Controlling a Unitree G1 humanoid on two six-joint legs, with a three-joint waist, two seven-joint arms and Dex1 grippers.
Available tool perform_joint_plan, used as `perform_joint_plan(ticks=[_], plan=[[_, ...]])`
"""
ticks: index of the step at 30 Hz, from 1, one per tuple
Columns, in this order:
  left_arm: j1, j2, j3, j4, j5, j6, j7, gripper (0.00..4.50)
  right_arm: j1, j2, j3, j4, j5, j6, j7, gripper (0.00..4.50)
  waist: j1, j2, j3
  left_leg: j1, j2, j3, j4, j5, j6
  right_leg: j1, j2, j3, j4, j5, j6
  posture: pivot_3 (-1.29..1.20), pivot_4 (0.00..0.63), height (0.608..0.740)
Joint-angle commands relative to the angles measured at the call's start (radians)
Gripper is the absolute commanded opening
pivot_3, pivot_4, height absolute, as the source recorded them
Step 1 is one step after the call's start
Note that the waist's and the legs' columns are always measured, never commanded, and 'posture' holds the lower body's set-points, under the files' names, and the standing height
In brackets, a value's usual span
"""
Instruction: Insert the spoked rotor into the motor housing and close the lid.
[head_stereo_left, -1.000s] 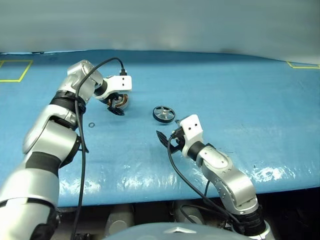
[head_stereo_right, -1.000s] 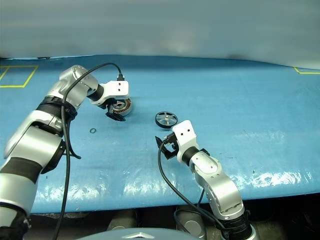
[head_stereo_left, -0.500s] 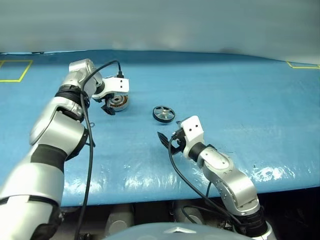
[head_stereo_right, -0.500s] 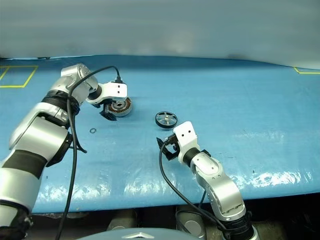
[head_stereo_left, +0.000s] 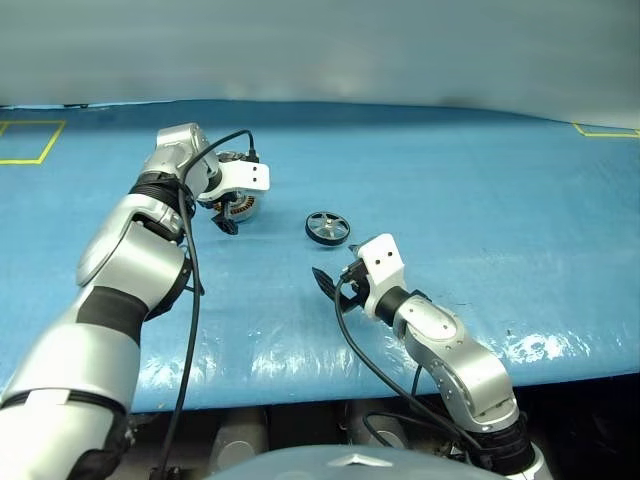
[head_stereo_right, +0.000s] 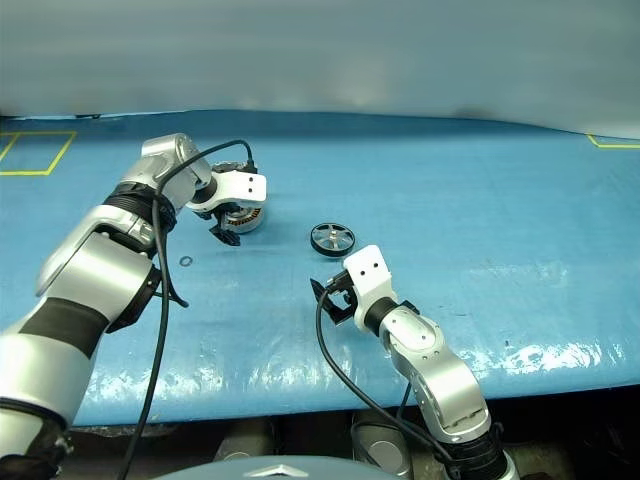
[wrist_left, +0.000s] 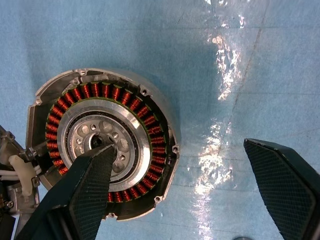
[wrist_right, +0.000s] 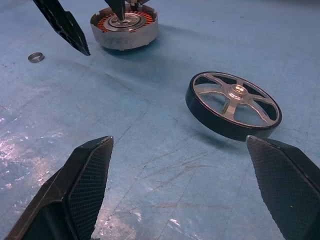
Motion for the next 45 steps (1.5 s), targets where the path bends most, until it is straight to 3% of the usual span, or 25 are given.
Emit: perform_joint_plan(ticks=[1, 34, 37, 42, 43, 45], plan=[[-0.033, -0.004, -0.008, 0.002, 0.033, 0.004, 0.041, 4.50, 0.005, -0.007, -0.002, -0.053, 0.005, 0.008, 0.007, 4.48, 0.000, 0.000, 0.000, 0.000, 0.000, 0.000, 0.000, 0.000, 0.000, 0.000, 0.000, 0.000, 0.000, 0.000, 0.000, 0.00, 0.150, 0.740], [0.031, -0.041, 0.018, 0.048, 0.040, 0.018, 0.155, 4.50, 0.026, -0.020, -0.013, -0.077, -0.001, 0.032, -0.016, 4.48, 0.000, 0.000, 0.000, 0.001, -0.001, 0.000, 0.003, 0.000, 0.000, 0.002, 0.000, 0.000, 0.002, 0.001, 0.000, 0.00, 0.150, 0.740], [0.034, -0.043, 0.022, 0.048, 0.040, 0.014, 0.163, 3.94, 0.027, -0.018, -0.013, -0.076, -0.003, 0.029, -0.019, 4.50, 0.000, 0.000, 0.000, 0.001, -0.001, 0.000, 0.003, 0.000, 0.000, 0.002, 0.000, 0.000, 0.002, 0.001, 0.000, 0.00, 0.150, 0.740], [0.033, -0.048, 0.028, 0.050, 0.042, 0.006, 0.175, 2.22, 0.026, -0.012, -0.015, -0.073, -0.004, 0.022, -0.027, 4.50, -0.001, 0.000, 0.000, 0.002, -0.001, 0.000, 0.003, 0.000, 0.000, 0.002, 0.000, 0.000, 0.003, 0.001, 0.000, 0.00, 0.150, 0.740], [0.033, -0.049, 0.028, 0.050, 0.043, 0.003, 0.177, 2.01, 0.027, -0.010, -0.016, -0.072, -0.005, 0.020, -0.029, 4.50, -0.001, 0.000, -0.001, 0.002, -0.001, 0.000, 0.003, 0.000, 0.000, 0.003, 0.000, 0.000, 0.003, 0.001, 0.000, 0.00, 0.150, 0.740], [0.033, -0.051, 0.031, 0.050, 0.041, 0.000, 0.178, 2.01, 0.027, -0.006, -0.018, -0.070, -0.007, 0.017, -0.031, 4.50, -0.001, 0.000, -0.001, 0.002, -0.001, 0.000, 0.004, 0.000, 0.000, 0.003, 0.000, 0.000, 0.003, 0.001, 0.000, 0.00, 0.150, 0.740]])
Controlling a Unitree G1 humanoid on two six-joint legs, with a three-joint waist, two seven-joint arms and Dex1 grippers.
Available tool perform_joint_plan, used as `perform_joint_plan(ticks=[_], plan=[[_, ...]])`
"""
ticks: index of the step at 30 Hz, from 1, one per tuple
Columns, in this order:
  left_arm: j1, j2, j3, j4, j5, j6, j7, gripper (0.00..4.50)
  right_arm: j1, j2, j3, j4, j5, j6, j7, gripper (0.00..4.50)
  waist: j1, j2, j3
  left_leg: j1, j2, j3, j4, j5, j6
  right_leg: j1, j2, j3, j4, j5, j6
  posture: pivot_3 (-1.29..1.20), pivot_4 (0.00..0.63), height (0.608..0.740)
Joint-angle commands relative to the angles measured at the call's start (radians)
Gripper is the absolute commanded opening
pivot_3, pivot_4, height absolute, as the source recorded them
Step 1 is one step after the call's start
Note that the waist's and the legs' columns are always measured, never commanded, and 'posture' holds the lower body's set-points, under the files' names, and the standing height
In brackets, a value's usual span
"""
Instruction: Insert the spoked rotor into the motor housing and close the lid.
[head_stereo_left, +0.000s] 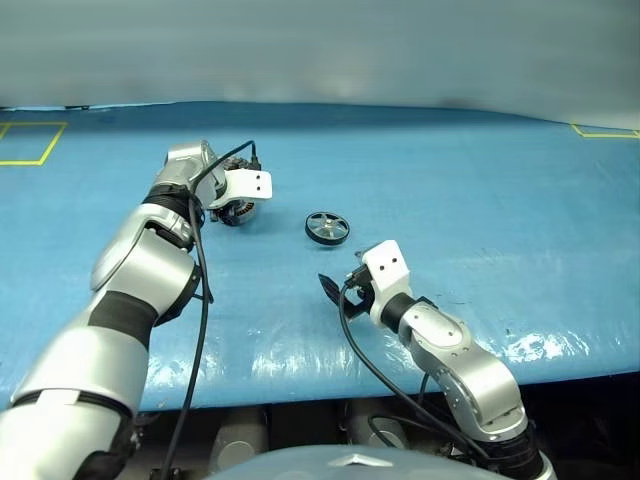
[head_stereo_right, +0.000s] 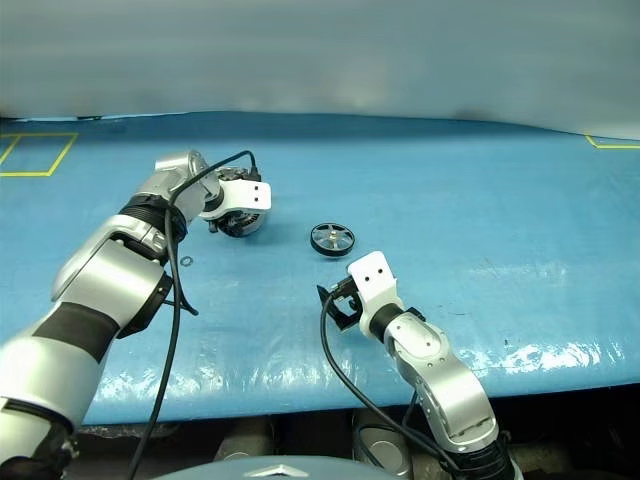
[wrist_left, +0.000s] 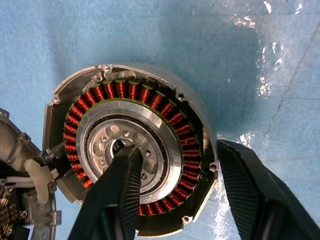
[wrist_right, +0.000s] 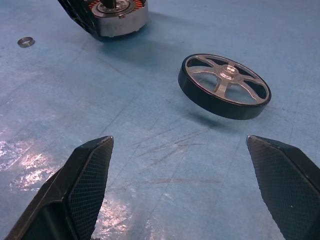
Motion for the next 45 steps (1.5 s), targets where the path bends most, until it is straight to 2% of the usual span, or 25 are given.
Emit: perform_joint_plan(ticks=[1, 9, 16, 25, 32, 38, 45], plan=[[-0.001, -0.007, 0.011, 0.004, -0.003, -0.007, -0.008, 2.01, -0.004, 0.009, -0.015, -0.032, -0.003, -0.022, -0.006, 4.50, 0.000, 0.000, 0.000, 0.000, 0.000, 0.000, 0.000, 0.000, 0.000, 0.000, 0.000, 0.000, 0.000, 0.000, 0.000, 0.00, 0.150, 0.740], [0.033, 0.029, -0.010, -0.071, 0.004, -0.139, -0.112, 2.01, -0.008, 0.032, -0.018, -0.017, -0.011, -0.037, -0.011, 4.50, 0.001, 0.000, 0.000, 0.000, 0.000, 0.000, 0.000, 0.000, 0.000, 0.000, 0.000, 0.000, 0.000, 0.000, 0.000, 0.00, 0.150, 0.740], [0.160, 0.106, 0.011, -0.300, -0.016, -0.155, -0.125, 2.01, -0.015, 0.064, -0.004, 0.023, -0.013, -0.061, 0.000, 4.50, 0.003, 0.001, -0.001, 0.002, 0.000, 0.000, 0.001, 0.000, 0.000, 0.001, 0.000, 0.000, 0.002, 0.000, 0.000, 0.00, 0.150, 0.740], [0.503, 0.236, 0.091, -0.943, -0.065, -0.008, -0.176, 2.01, -0.043, 0.068, 0.010, 0.057, -0.010, -0.071, 0.024, 4.50, 0.003, 0.005, -0.004, 0.004, 0.000, 0.001, 0.000, 0.000, 0.000, 0.002, -0.001, 0.001, 0.004, 0.000, -0.001, 0.00, 0.150, 0.740], [0.705, 0.304, 0.138, -1.298, -0.136, 0.114, -0.253, 2.01, -0.040, 0.071, 0.014, 0.055, -0.010, -0.068, 0.028, 4.50, 0.004, 0.005, -0.004, 0.007, 0.000, 0.001, 0.000, 0.000, 0.000, 0.004, 0.000, 0.002, 0.005, -0.002, 0.000, 0.00, 0.150, 0.740], [0.797, 0.354, 0.150, -1.509, -0.169, 0.262, -0.314, 2.01, -0.019, 0.094, 0.018, 0.060, -0.011, -0.080, 0.013, 4.50, 0.002, 0.005, -0.004, 0.011, 0.000, 0.002, 0.000, 0.000, 0.000, 0.004, 0.000, 0.003, 0.011, -0.006, 0.001, 0.00, 0.150, 0.740], [0.825, 0.369, 0.130, -1.607, -0.187, 0.344, -0.327, 2.01, 0.002, 0.109, 0.026, 0.067, -0.014, -0.092, 0.011, 4.50, 0.000, 0.005, -0.004, 0.013, 0.002, 0.002, 0.000, 0.000, 0.000, 0.004, 0.002, 0.002, 0.014, -0.007, 0.000, 0.00, 0.150, 0.740]])
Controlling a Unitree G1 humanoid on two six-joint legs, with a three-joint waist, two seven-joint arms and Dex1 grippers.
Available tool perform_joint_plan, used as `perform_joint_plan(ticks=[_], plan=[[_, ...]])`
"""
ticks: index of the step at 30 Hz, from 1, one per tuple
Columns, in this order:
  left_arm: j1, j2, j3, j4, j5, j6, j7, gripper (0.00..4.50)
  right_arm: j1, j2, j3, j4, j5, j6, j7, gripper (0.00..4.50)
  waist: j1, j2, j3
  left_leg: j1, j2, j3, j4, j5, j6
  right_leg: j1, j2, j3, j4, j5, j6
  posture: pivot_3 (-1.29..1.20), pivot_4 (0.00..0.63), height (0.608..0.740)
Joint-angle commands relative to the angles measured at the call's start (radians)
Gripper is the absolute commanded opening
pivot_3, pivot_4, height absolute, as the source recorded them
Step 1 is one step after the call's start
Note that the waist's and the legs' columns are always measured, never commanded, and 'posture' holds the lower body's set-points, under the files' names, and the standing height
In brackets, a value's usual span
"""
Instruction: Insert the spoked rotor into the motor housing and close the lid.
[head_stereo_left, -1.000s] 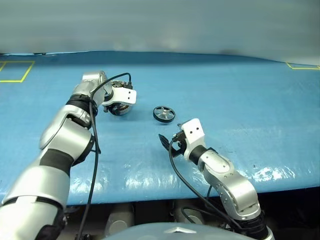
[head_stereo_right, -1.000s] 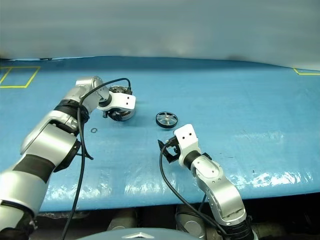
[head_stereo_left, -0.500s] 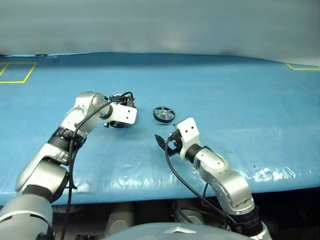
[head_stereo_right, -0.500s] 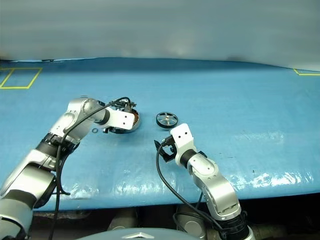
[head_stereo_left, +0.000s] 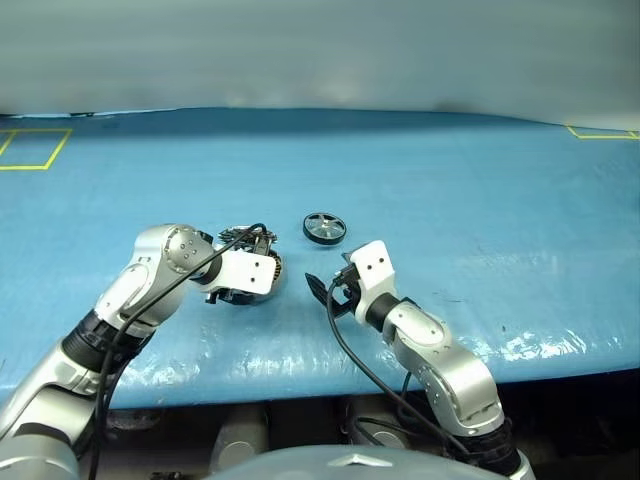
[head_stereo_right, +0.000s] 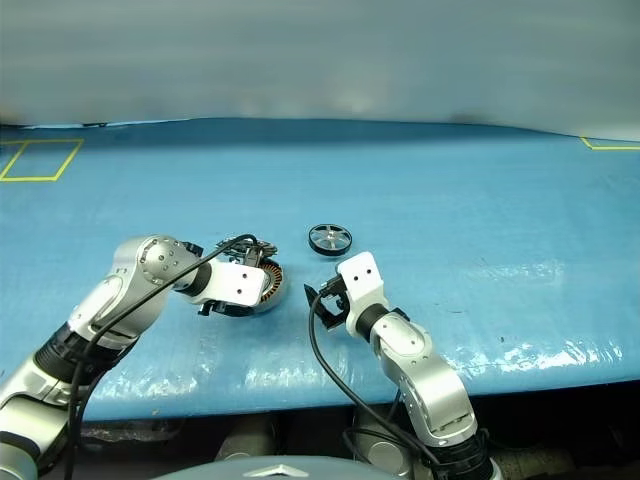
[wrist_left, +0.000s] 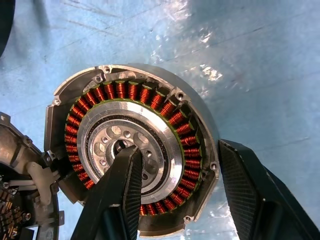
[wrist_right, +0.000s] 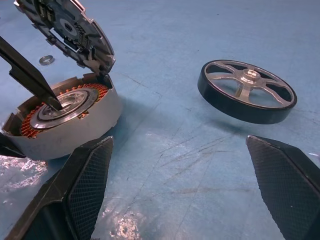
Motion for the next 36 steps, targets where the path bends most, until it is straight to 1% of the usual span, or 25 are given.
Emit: perform_joint_plan(ticks=[1, 7, 15, 17, 19, 22, 23, 25, 28, 33, 36], plan=[[0.007, 0.002, -0.022, -0.061, -0.018, 0.032, -0.006, 2.01, -0.002, 0.010, 0.002, -0.015, 0.003, -0.027, -0.001, 4.50, 0.000, 0.000, 0.000, 0.000, 0.000, 0.000, 0.000, 0.000, 0.000, 0.000, 0.000, 0.000, 0.000, 0.000, 0.000, 0.00, 0.150, 0.740], [0.022, -0.006, -0.050, -0.103, -0.034, 0.053, -0.007, 2.01, -0.011, 0.001, -0.003, -0.010, 0.004, -0.027, 0.003, 4.50, 0.002, 0.000, 0.000, 0.000, 0.000, 0.000, -0.001, 0.000, 0.000, 0.000, 0.000, 0.000, -0.001, 0.000, 0.000, 0.00, 0.150, 0.740], [0.012, -0.012, -0.062, -0.079, -0.014, 0.056, 0.032, 2.01, -0.007, -0.010, -0.009, -0.016, 0.003, -0.024, 0.002, 4.50, 0.006, 0.000, 0.000, 0.000, 0.000, 0.000, -0.001, 0.000, 0.000, 0.000, 0.000, 0.000, -0.001, -0.001, -0.001, 0.00, 0.150, 0.740], [0.006, -0.021, -0.059, -0.078, -0.019, 0.067, 0.040, 2.73, -0.007, -0.012, -0.011, -0.017, 0.003, -0.023, 0.002, 4.50, 0.006, 0.000, 0.000, 0.000, 0.000, 0.000, -0.001, 0.000, 0.000, 0.000, 0.000, 0.000, -0.001, -0.002, -0.003, 0.00, 0.150, 0.740], [0.001, -0.025, -0.060, -0.081, -0.022, 0.069, 0.043, 3.33, -0.008, -0.014, -0.012, -0.018, 0.003, -0.022, 0.001, 4.50, 0.005, -0.001, 0.001, 0.000, 0.000, 0.000, -0.001, 0.000, 0.000, 0.000, 0.000, 0.000, -0.001, -0.003, -0.005, 0.00, 0.150, 0.740], [-0.003, -0.049, -0.041, -0.116, -0.072, 0.095, 0.043, 4.34, -0.007, -0.015, -0.015, -0.019, 0.003, -0.021, 0.001, 4.50, 0.003, -0.001, 0.001, -0.001, 0.000, 0.000, -0.001, 0.000, 0.000, 0.000, 0.000, 0.000, -0.001, -0.003, -0.005, 0.00, 0.150, 0.740], [-0.005, -0.057, -0.030, -0.135, -0.096, 0.108, 0.040, 4.46, -0.007, -0.016, -0.016, -0.020, 0.003, -0.021, 0.000, 4.50, 0.003, -0.001, 0.001, -0.001, 0.000, 0.000, -0.002, 0.000, 0.000, -0.001, 0.000, 0.000, -0.001, -0.003, -0.004, 0.00, 0.150, 0.740], [-0.014, -0.071, -0.010, -0.165, -0.137, 0.137, 0.042, 4.46, -0.006, -0.017, -0.018, -0.020, 0.004, -0.019, 0.001, 4.50, 0.004, -0.001, 0.001, -0.001, 0.000, 0.000, -0.002, 0.000, 0.000, -0.001, 0.000, 0.000, -0.001, -0.003, -0.004, 0.00, 0.150, 0.740], [-0.025, -0.057, 0.011, -0.210, -0.178, 0.159, 0.046, 4.46, -0.005, -0.019, -0.019, -0.020, 0.004, -0.018, 0.002, 4.50, 0.004, -0.001, 0.001, -0.002, 0.000, 0.000, -0.002, 0.000, 0.000, -0.002, 0.000, 0.000, -0.002, -0.003, -0.004, 0.00, 0.150, 0.740], [-0.039, -0.015, 0.032, -0.263, -0.223, 0.183, 0.063, 4.46, -0.008, -0.020, -0.019, -0.017, 0.006, -0.016, 0.004, 4.50, -0.001, -0.001, 0.002, -0.001, 0.000, 0.000, -0.002, 0.000, 0.000, -0.001, 0.000, 0.000, -0.001, -0.003, -0.004, 0.00, 0.150, 0.740], [-0.040, 0.032, 0.037, -0.293, -0.238, 0.181, 0.054, 4.46, -0.010, -0.019, -0.016, -0.013, 0.007, -0.015, 0.005, 4.50, -0.002, -0.001, 0.002, -0.001, 0.000, 0.000, -0.003, 0.000, 0.000, -0.002, 0.000, 0.000, -0.001, -0.003, -0.004, 0.00, 0.150, 0.740]])
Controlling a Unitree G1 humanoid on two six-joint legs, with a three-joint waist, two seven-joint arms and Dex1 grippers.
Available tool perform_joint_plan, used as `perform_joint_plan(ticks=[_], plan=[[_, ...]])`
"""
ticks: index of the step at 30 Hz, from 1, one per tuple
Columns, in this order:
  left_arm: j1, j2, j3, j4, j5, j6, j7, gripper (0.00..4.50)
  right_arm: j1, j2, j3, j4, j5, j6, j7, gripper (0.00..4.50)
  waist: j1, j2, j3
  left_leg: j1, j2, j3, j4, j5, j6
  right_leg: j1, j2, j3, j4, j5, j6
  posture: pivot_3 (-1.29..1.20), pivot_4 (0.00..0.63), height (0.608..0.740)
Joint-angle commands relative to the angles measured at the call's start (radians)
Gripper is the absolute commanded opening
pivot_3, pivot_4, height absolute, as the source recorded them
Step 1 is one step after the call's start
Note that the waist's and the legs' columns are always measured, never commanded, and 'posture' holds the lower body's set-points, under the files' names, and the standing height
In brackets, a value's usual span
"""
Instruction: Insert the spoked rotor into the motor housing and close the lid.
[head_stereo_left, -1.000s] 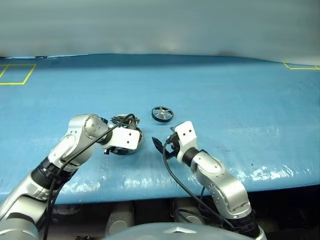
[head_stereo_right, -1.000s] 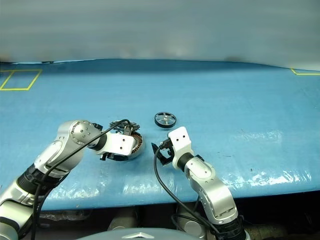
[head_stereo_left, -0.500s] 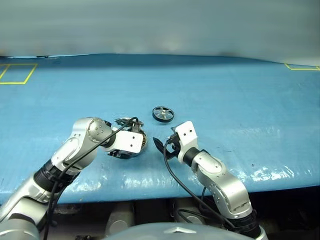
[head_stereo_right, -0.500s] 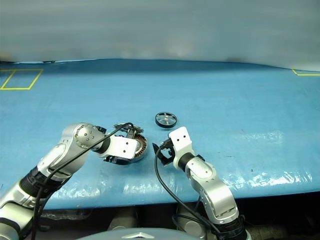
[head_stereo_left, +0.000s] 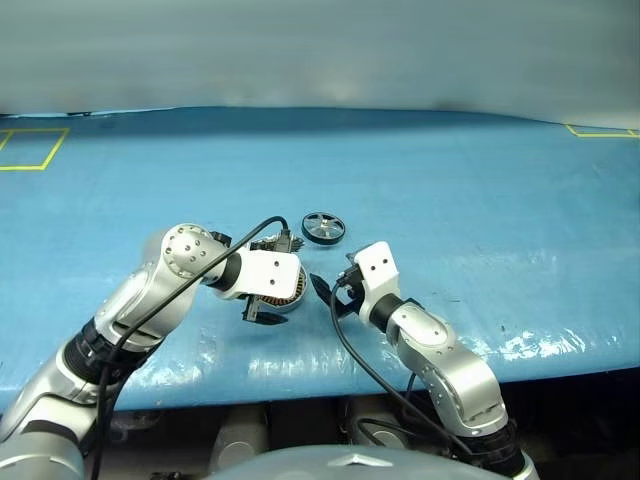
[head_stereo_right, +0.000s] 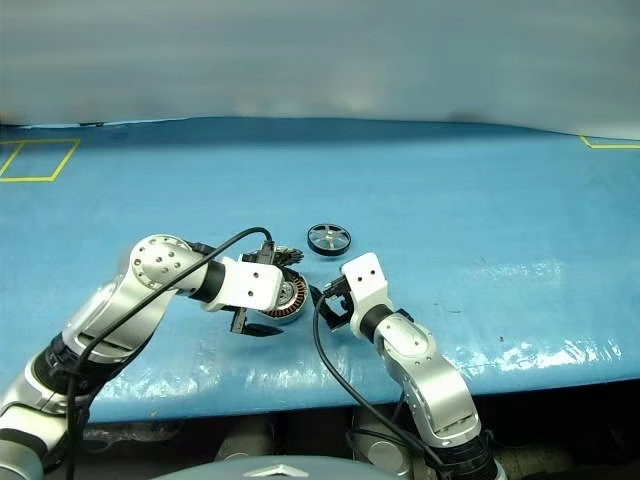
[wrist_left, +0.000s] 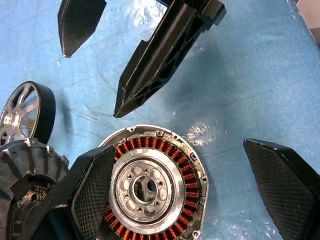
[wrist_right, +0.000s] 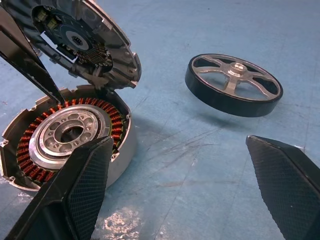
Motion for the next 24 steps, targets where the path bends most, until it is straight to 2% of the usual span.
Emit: perform_joint_plan(ticks=[1, 5, 10, 14, 19, 22, 24], plan=[[-0.017, 0.054, 0.033, -0.069, -0.027, 0.000, -0.004, 4.46, -0.010, 0.003, -0.005, -0.016, 0.007, -0.013, 0.008, 4.50, 0.000, 0.000, 0.000, 0.000, 0.000, 0.000, 0.000, 0.000, 0.000, 0.000, 0.000, 0.000, 0.000, 0.000, 0.000, 0.00, 0.150, 0.740], [0.003, 0.095, 0.099, -0.111, -0.114, 0.031, -0.006, 4.46, -0.010, 0.005, -0.005, -0.015, 0.006, -0.014, 0.011, 4.50, 0.001, 0.000, 0.001, 0.000, 0.000, 0.000, -0.001, 0.000, 0.000, 0.000, 0.000, 0.000, -0.001, -0.001, -0.001, 0.00, 0.150, 0.740], [0.112, 0.059, 0.299, -0.157, -0.315, 0.104, 0.052, 4.46, 0.003, 0.001, -0.014, -0.023, 0.008, -0.014, 0.014, 4.50, -0.001, 0.000, 0.001, 0.000, 0.000, 0.000, -0.002, 0.000, 0.000, -0.001, 0.000, 0.000, -0.001, -0.001, -0.001, 0.00, 0.150, 0.740], [0.285, -0.011, 0.497, -0.195, -0.470, 0.182, 0.139, 4.46, 0.027, -0.025, -0.032, -0.040, 0.009, -0.011, 0.024, 4.50, -0.001, 0.000, 0.001, 0.000, 0.001, 0.000, -0.002, 0.000, 0.000, -0.001, 0.000, 0.000, -0.001, -0.001, -0.001, 0.00, 0.150, 0.740], [0.496, -0.076, 0.654, -0.228, -0.561, 0.247, 0.278, 4.46, 0.071, -0.082, -0.056, -0.071, 0.019, -0.005, 0.051, 4.50, 0.001, 0.000, 0.001, 0.000, 0.001, 0.000, -0.002, 0.000, 0.000, 0.000, 0.000, -0.001, -0.001, -0.002, -0.002, 0.00, 0.150, 0.740], [0.609, -0.140, 0.724, -0.212, -0.574, 0.228, 0.378, 4.46, 0.100, -0.125, -0.058, -0.087, 0.019, -0.027, 0.080, 4.50, 0.001, -0.001, 0.001, 0.001, 0.001, 0.001, -0.002, 0.000, 0.000, 0.000, -0.001, -0.001, -0.001, -0.002, -0.002, 0.00, 0.150, 0.740], [0.637, -0.210, 0.747, -0.176, -0.561, 0.147, 0.460, 4.46, 0.116, -0.142, -0.050, -0.083, 0.006, -0.083, 0.098, 4.50, 0.005, -0.001, 0.001, 0.001, 0.001, 0.001, -0.002, 0.000, 0.000, 0.000, -0.001, -0.001, -0.001, -0.002, -0.002, 0.00, 0.150, 0.740]])
